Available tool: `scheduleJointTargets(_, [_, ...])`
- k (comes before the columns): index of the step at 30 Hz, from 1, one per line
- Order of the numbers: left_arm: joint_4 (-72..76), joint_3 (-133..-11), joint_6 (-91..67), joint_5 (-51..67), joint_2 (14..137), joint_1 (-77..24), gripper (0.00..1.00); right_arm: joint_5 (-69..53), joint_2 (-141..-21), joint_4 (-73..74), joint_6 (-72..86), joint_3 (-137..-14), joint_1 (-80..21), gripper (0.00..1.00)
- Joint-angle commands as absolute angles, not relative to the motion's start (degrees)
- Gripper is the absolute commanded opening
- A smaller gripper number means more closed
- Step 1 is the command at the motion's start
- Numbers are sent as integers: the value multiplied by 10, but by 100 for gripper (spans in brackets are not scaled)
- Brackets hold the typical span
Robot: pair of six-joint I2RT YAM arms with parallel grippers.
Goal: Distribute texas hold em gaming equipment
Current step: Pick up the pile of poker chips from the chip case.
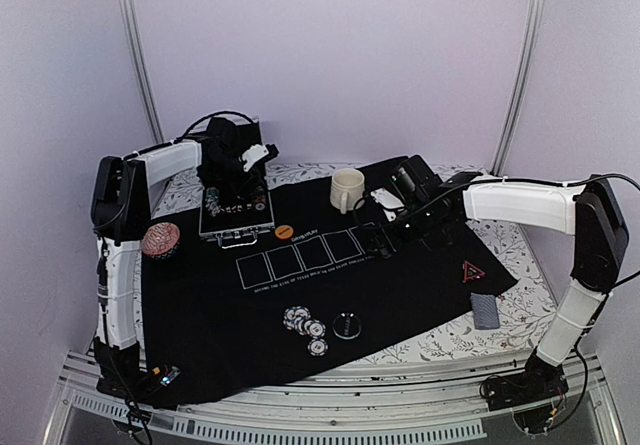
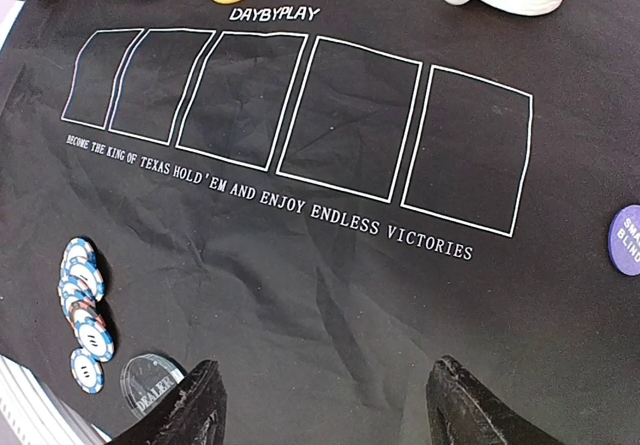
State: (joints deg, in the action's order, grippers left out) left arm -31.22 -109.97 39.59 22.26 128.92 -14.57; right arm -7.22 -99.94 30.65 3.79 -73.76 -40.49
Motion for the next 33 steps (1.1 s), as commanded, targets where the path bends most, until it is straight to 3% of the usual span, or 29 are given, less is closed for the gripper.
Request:
scheduleJointTargets(1, [-392, -1149, 472, 207, 1340, -140, 63, -77, -1007, 313, 30, -747, -399, 71])
scheduleJointTargets(7, [-390, -1170, 472, 220, 1366, -133, 64, -86, -1015, 314, 30, -749, -397, 72])
scheduleJointTargets(14, [-370, -1168, 465, 162, 1386, -136, 53, -92, -1018, 315, 33, -746, -397, 73])
scheduleJointTargets(21, [-354, -1136, 483, 125, 1382, -146, 50, -102, -1017, 316, 35, -745, -396, 73])
scheduleJointTargets(33, [-344, -1085, 493, 164, 1345, -154, 45, -106, -1016, 328, 35, -752, -397, 73])
